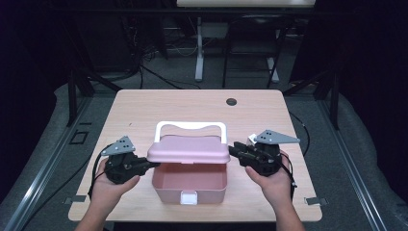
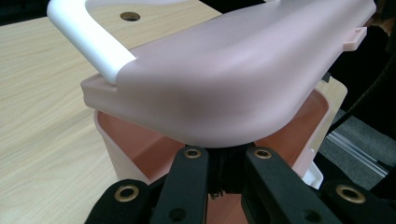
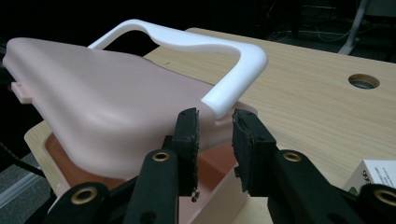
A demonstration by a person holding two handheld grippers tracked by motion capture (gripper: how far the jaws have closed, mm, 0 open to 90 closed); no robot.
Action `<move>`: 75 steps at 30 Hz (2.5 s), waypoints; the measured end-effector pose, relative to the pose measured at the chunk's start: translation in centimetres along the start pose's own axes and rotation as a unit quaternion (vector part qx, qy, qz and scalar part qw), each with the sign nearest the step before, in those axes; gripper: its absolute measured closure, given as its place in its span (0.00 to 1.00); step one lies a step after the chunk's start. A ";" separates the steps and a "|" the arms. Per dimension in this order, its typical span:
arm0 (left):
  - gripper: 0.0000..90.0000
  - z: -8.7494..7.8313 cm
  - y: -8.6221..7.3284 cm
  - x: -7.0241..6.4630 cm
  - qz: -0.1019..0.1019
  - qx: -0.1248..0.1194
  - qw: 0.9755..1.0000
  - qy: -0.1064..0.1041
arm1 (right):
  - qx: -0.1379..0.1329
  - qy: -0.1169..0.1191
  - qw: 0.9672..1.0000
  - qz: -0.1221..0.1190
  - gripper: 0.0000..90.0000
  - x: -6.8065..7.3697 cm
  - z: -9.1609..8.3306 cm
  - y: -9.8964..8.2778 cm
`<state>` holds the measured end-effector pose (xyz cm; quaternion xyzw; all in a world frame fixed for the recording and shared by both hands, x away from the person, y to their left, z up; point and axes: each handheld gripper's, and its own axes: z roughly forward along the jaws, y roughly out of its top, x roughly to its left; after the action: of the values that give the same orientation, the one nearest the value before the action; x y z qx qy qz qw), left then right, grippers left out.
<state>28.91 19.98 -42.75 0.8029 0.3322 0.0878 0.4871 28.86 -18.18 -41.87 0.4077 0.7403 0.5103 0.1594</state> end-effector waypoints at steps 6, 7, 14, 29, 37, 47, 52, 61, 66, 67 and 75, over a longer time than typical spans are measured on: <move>1.00 0.0 0.7 0.1 0.006 -0.006 1.000 0.005 | 0.004 -0.013 1.000 0.000 0.79 0.2 -0.5 -0.4; 1.00 0.0 0.9 0.2 0.006 -0.008 1.000 0.005 | 0.005 -0.014 1.000 0.002 0.79 0.3 -0.6 -0.4; 1.00 -0.1 1.4 0.7 0.000 -0.014 1.000 0.000 | 0.012 -0.023 1.000 -0.006 0.84 0.9 -0.9 -1.4; 1.00 0.0 3.1 1.4 -0.010 -0.030 1.000 -0.001 | 0.064 0.027 0.997 -0.045 1.00 3.1 2.0 -4.8; 1.00 0.0 4.2 1.7 -0.004 -0.027 1.000 0.013 | 0.077 0.040 0.995 -0.045 1.00 3.3 2.7 -5.4; 1.00 0.3 5.4 2.2 -0.005 -0.027 0.999 0.020 | 0.097 0.051 0.993 -0.050 1.00 3.8 3.5 -6.2; 1.00 0.4 5.7 2.4 -0.007 -0.028 0.999 0.023 | 0.101 0.052 0.992 -0.049 1.00 3.7 3.8 -6.4; 1.00 0.5 6.3 2.9 -0.006 -0.027 0.999 0.027 | 0.109 0.054 0.991 -0.050 1.00 3.9 4.2 -6.8; 1.00 0.6 6.5 3.1 -0.007 -0.027 0.999 0.028 | 0.109 0.057 0.991 -0.047 1.00 3.8 4.2 -6.8; 1.00 0.6 6.6 3.1 -0.010 -0.028 0.999 0.028 | 0.109 0.057 0.991 -0.047 1.00 3.8 4.2 -6.8; 1.00 0.5 7.0 3.5 -0.012 -0.033 0.999 0.035 | 0.113 0.057 0.991 -0.049 1.00 3.6 4.1 -6.8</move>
<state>35.00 19.65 -37.75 0.7790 0.3554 0.1205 0.5023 26.34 -13.83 -48.97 0.3565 0.8203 0.4370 0.0951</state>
